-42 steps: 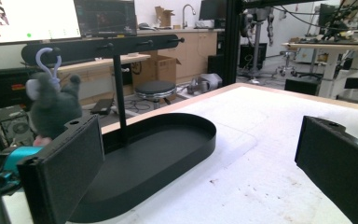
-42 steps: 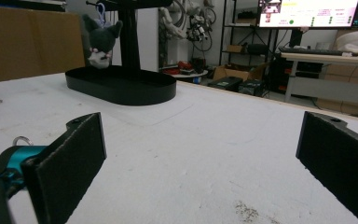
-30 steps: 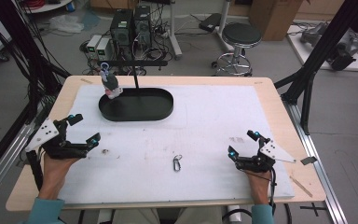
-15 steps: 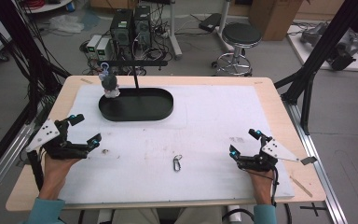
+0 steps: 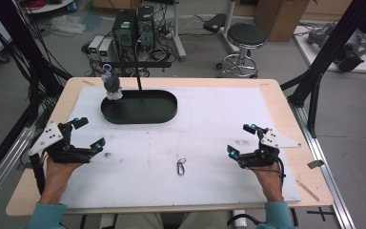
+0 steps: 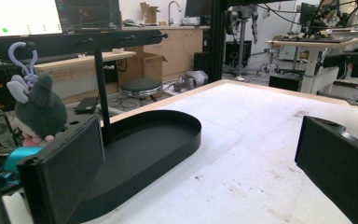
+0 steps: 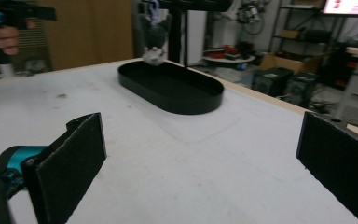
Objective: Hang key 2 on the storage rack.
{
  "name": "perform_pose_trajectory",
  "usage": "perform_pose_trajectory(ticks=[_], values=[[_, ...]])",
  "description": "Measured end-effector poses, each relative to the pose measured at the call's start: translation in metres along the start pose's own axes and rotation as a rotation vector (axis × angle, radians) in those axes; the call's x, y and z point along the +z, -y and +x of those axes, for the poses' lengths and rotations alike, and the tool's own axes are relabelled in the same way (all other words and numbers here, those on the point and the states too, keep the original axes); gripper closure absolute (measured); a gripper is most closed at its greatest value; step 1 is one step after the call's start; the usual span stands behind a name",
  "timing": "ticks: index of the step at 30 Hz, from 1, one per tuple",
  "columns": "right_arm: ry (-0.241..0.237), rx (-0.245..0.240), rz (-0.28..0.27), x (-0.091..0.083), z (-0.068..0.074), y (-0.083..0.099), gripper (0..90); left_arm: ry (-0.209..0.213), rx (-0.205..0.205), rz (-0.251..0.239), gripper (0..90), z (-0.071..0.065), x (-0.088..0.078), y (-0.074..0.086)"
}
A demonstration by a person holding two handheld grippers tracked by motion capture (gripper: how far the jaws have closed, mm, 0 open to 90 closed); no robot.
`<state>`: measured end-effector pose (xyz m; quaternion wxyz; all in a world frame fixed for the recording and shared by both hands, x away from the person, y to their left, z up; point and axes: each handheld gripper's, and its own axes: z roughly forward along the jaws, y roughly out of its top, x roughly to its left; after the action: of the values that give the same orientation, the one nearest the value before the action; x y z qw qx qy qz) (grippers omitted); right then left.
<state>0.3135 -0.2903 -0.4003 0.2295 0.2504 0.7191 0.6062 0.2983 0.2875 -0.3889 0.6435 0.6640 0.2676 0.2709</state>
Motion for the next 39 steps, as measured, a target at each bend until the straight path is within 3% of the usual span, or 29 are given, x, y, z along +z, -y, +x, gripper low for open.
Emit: perform_pose_trajectory(ticks=[7, 17, 23, 28, 36, 39], values=[[-0.166, -0.022, 0.080, 0.023, 0.002, -0.026, 0.7, -0.001, -0.001, -0.004, 1.7, 0.000, -0.001, 0.000], [-0.328, -0.154, 0.250, 0.060, 0.013, -0.052, 0.7, 0.015, 0.002, 0.010, 1.7, -0.001, 0.003, 0.001], [-0.430, -0.233, 0.335, 0.081, 0.021, -0.054, 0.7, 0.025, 0.000, 0.015, 1.7, -0.004, 0.006, 0.002], [-0.511, -0.206, 0.359, 0.097, 0.022, -0.052, 0.7, 0.033, 0.001, 0.017, 1.7, -0.006, 0.008, 0.002], [-0.582, -0.238, 0.436, 0.117, 0.027, -0.046, 0.7, 0.042, -0.004, 0.024, 1.7, -0.007, 0.010, 0.003], [-0.599, -0.260, 0.489, 0.124, 0.030, -0.041, 0.8, 0.043, 0.000, 0.028, 1.7, -0.007, 0.011, 0.003]])
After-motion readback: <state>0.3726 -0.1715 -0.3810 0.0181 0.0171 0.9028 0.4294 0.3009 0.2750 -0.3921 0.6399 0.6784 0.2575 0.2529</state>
